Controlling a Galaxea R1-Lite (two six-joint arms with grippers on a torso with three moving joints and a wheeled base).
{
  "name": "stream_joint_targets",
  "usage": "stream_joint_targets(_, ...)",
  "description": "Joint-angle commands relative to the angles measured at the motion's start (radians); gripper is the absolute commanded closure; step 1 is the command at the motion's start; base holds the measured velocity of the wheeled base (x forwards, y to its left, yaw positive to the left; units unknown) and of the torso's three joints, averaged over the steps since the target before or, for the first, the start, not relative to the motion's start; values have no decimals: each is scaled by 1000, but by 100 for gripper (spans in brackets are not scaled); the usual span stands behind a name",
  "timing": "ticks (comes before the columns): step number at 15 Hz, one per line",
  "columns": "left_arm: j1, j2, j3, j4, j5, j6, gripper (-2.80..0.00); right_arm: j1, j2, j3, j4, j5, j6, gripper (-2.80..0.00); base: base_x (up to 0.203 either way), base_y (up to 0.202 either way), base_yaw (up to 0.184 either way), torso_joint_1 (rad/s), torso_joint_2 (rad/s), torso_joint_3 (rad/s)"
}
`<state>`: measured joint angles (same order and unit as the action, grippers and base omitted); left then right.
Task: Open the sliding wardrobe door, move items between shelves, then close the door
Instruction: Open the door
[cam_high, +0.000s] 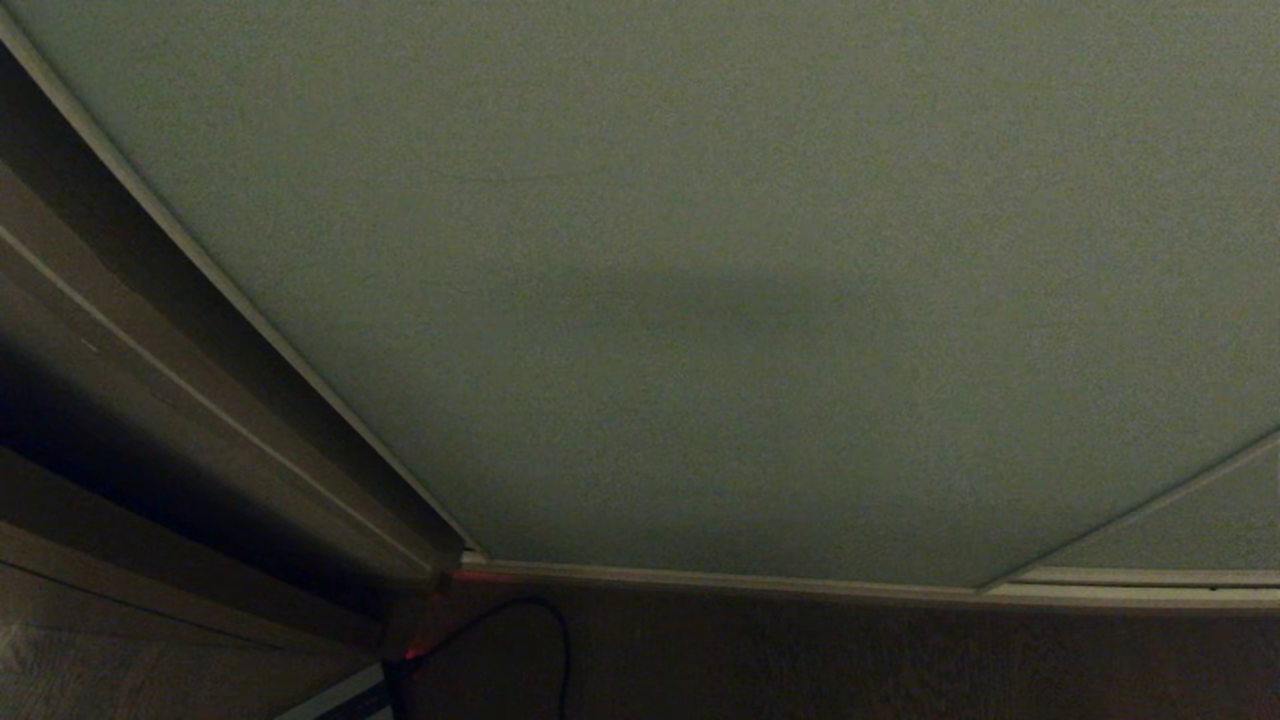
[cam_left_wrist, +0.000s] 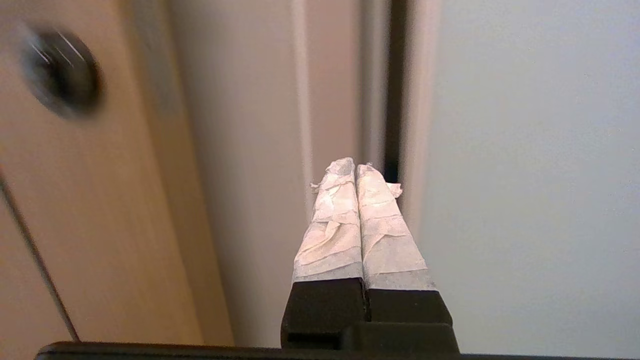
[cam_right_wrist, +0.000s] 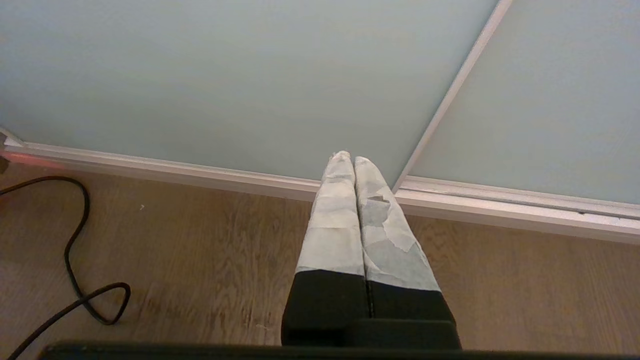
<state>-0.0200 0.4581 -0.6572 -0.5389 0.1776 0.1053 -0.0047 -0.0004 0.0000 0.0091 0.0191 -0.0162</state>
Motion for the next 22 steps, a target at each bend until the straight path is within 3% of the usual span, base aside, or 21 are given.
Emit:
stream_joint_targets(1,-3,113,-50,-66,29,2,0,0,0,3,0,1,0,0,0,0,0,0,0,0)
stream_joint_targets(8,2,308,-129,-132,15,-67,0,0,0,4,0,1,-1,0,0,0,0,0,0,0)
stream_joint_targets(14,26,466,-299,-114,-46,-100,0,0,0,3,0,1,-1,0,0,0,0,0,0,0)
stream_joint_targets(22,61,570,-412,-45,-108,-140,0,0,0,4,0,1,-1,0,0,0,0,0,0,0)
